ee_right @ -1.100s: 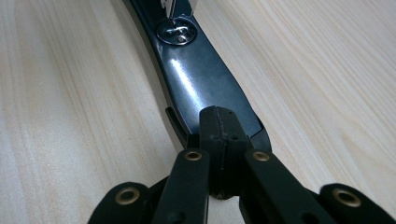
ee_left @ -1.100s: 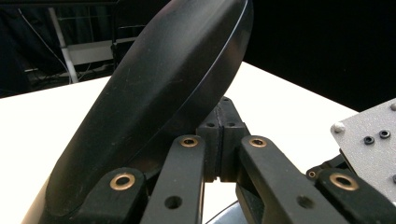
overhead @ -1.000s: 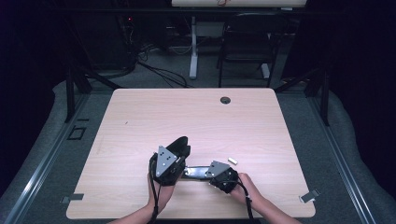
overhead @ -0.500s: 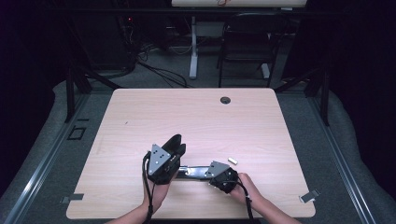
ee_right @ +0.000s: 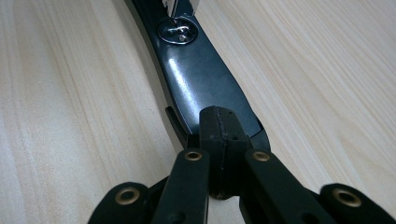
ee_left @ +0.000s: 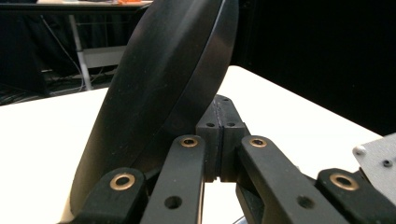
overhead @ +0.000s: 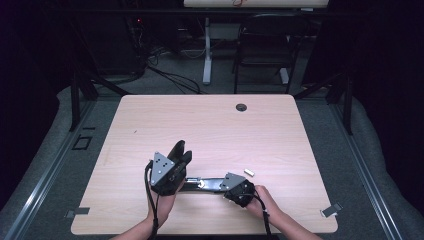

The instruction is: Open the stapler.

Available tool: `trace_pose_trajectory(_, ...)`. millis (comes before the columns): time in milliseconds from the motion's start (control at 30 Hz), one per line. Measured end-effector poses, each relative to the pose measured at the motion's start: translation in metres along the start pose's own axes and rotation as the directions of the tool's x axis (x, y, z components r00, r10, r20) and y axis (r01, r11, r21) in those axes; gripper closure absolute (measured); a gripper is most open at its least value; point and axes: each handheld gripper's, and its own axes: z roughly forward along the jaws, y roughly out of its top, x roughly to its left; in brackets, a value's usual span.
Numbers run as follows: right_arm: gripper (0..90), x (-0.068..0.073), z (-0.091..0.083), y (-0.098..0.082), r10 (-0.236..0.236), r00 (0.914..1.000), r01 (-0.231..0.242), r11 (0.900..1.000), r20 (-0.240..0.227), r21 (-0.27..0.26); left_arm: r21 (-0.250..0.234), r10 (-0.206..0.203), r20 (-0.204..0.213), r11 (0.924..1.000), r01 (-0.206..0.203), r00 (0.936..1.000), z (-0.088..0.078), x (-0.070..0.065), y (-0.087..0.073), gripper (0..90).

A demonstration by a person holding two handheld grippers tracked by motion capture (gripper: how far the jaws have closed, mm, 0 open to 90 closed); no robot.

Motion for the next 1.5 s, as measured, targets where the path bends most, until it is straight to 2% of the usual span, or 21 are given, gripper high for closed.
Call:
trace_pose_trajectory(167, 90.0, 0.0, 0.001, 0.0, 0.003, 1.0, -0.003, 1.0, -0.004, -0.005, -0.001, -0.003, -0.007, 1.0, 0.003, 1.0, -0.003, 0.003, 0.001, 90.0)
trace_pose_trajectory(400, 90.0, -0.001, 0.0, 0.0, -0.005, 1.0, 0.005, 1.0, 0.002, 0.009, -0.011, 0.019, -0.014, 0.9998, -0.02, 0.9997, -0.008, 0.008, 0.001, 90.0)
trace_pose_trajectory(967, 90.0, -0.001, 0.0, 0.0, 0.004, 1.0, -0.004, 1.0, 0.006, 0.003, -0.031, -0.01, -0.051, 0.9995, 0.008, 0.9986, -0.021, 0.023, 0.005, 90.0)
trace_pose_trajectory(1500, 90.0, 0.0, 0.001, 0.0, 0.007, 1.0, -0.007, 1.0, 0.002, -0.002, -0.033, -0.023, -0.062, 0.9992, 0.021, 0.9978, -0.027, 0.032, 0.007, 90.0)
